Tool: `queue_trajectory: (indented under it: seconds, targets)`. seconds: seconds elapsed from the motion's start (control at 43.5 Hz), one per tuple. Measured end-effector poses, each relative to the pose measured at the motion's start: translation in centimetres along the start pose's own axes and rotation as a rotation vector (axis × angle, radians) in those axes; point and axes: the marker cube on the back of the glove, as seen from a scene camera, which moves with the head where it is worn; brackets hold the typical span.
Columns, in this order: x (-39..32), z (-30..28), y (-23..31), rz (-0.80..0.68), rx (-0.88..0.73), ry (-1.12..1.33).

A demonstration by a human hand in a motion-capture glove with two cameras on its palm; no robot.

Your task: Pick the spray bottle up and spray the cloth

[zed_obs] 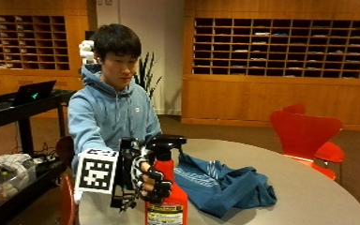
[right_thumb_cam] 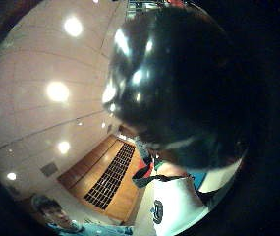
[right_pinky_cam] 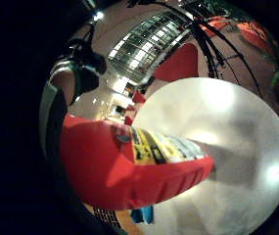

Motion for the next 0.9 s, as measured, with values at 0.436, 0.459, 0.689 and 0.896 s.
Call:
queue_trajectory:
  seconds: [0.436,0.459,0.689,0.896]
  targets:
    - [0.5,0.6,-1.5,0.086,-0.1,0.0]
    - [0.4,0.7,-1.6,0.089,-0.119,-0.001]
    - [-0.3,2.2,-1.9,0.07,-0.291,0.016]
    - [-2.6,4.0,-0.6,0.016,-0.365,0.151]
